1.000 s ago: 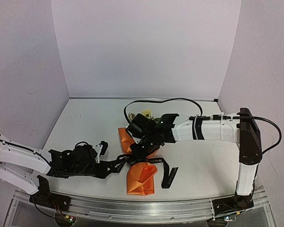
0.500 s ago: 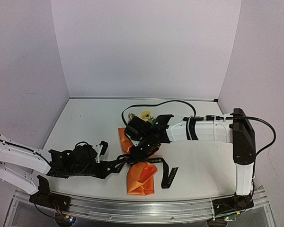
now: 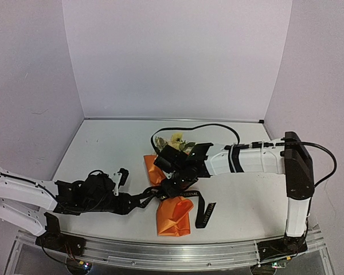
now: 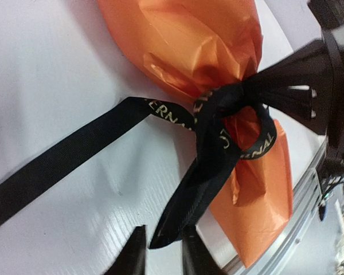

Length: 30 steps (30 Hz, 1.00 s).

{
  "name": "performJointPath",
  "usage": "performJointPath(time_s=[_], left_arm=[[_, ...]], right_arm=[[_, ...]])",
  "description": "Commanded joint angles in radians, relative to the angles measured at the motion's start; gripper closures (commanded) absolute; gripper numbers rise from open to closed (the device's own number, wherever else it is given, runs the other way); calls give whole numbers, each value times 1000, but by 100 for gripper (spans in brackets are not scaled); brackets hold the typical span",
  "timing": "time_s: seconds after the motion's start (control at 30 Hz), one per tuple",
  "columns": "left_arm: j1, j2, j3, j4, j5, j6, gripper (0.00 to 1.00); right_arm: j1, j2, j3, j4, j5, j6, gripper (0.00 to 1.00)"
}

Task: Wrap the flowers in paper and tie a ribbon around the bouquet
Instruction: Cross the half-tied ribbon over the folded bouquet.

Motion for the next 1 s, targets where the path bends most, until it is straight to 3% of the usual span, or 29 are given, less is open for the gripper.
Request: performJointPath(time_s=[0.0,0.1,0.23,0.33,0.47,0.67,0.97], left_arm=[[0,-79,9,0,-37,23,66],[0,-128,35,-21,-59,66,52],[7,-151,115,-77,-104,173,50],[78,-114,170,-75,-49,266,57],[210,-20,245,-1,187,401,63],[227,217,456,-50,400,592,68],[234,436,609,-174,529,702,66]], right_arm=[[5,-80,-35,78,36,11,100],[6,-101,-62,109,37,17,100],[7,-133,-111,163,43,21,100],[6,-157,-161,218,50,28,100],[6,-191,-224,292,64,45,100],[6,-222,-291,379,77,69,100],[6,-281,-393,499,97,85,100]])
